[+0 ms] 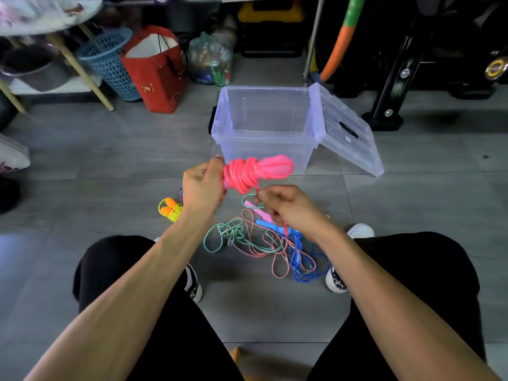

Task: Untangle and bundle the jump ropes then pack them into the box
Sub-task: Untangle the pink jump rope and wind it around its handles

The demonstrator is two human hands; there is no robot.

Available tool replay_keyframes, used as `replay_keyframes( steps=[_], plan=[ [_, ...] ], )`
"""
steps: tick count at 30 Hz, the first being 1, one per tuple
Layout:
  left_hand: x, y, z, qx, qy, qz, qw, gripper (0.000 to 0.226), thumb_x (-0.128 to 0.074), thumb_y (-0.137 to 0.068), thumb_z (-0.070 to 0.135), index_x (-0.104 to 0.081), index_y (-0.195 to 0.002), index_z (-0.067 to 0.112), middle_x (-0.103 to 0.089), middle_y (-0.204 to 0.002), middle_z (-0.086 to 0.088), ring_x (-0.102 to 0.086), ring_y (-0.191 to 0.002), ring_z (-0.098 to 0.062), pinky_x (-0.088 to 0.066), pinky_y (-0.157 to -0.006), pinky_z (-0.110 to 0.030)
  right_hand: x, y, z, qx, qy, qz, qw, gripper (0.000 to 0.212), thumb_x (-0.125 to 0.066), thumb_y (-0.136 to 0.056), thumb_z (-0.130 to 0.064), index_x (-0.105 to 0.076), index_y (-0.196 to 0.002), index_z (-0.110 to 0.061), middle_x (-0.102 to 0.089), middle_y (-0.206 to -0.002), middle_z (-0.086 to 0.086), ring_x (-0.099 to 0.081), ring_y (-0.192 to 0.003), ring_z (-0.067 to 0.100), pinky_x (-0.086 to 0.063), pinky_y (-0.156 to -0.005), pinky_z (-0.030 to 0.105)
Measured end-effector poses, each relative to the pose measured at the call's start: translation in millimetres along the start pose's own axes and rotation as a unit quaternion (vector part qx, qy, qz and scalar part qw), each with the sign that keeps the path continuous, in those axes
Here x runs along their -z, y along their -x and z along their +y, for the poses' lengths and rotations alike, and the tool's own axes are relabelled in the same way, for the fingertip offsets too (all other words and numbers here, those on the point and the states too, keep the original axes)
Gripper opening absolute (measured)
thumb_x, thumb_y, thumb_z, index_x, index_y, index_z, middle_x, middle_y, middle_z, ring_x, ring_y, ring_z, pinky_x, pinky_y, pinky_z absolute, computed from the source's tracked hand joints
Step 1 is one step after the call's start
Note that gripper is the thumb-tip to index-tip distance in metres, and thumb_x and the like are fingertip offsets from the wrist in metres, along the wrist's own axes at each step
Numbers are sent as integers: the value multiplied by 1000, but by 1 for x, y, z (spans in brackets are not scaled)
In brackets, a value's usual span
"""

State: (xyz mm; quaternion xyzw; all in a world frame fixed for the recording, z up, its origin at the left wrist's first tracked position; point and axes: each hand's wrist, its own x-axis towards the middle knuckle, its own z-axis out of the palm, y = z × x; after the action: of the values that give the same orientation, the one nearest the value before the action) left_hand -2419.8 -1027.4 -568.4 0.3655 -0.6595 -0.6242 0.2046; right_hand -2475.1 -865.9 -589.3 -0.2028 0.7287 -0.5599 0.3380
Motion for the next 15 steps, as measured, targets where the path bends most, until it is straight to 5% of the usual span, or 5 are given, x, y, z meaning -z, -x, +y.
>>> replay_keyframes(
  steps=[3, 7, 11, 15],
  plan=[
    [2, -8, -6, 15, -49, 69, 996, 45, -49, -79, 35, -40, -50, 2, -36, -51, -13, -31, -46, -22, -29, -47, -29, -17, 4, -6, 52, 265, 15, 963, 18, -48, -99, -23, -57, -85, -17, -53, -69, 2, -49, -65, 23, -37, -60, 34],
    [-1, -13, -8, -89, -214, 116, 966, 47, -47, -87, 29, -37, -50, 3, -34, -42, -5, -27, -55, -25, -31, -51, -31, -29, 20, -11, 70, 438, -19, 896, 16, -42, -96, -16, -51, -86, -8, -54, -82, 15, -58, -82, 37, -35, -62, 36],
    [-4, -14, -17, -177, -292, 80, 937, 50, -47, -89, 35, -34, -50, 7, -41, -44, -10, -31, -56, -34, -39, -53, -35, -8, 24, -23, 137, 501, 60, 853, 33, -35, -103, -32, -59, -96, -10, -63, -96, 13, -60, -86, 34, -39, -67, 38],
    [-8, -11, -14, -210, -352, 77, 909, 51, -51, -92, 34, -34, -51, 9, -35, -44, -6, -33, -61, -41, -38, -55, -36, 2, 23, -18, 270, 457, 111, 841, 32, -42, -94, -31, -66, -87, -12, -57, -88, 3, -57, -75, 28, -37, -53, 33]
  ],
)
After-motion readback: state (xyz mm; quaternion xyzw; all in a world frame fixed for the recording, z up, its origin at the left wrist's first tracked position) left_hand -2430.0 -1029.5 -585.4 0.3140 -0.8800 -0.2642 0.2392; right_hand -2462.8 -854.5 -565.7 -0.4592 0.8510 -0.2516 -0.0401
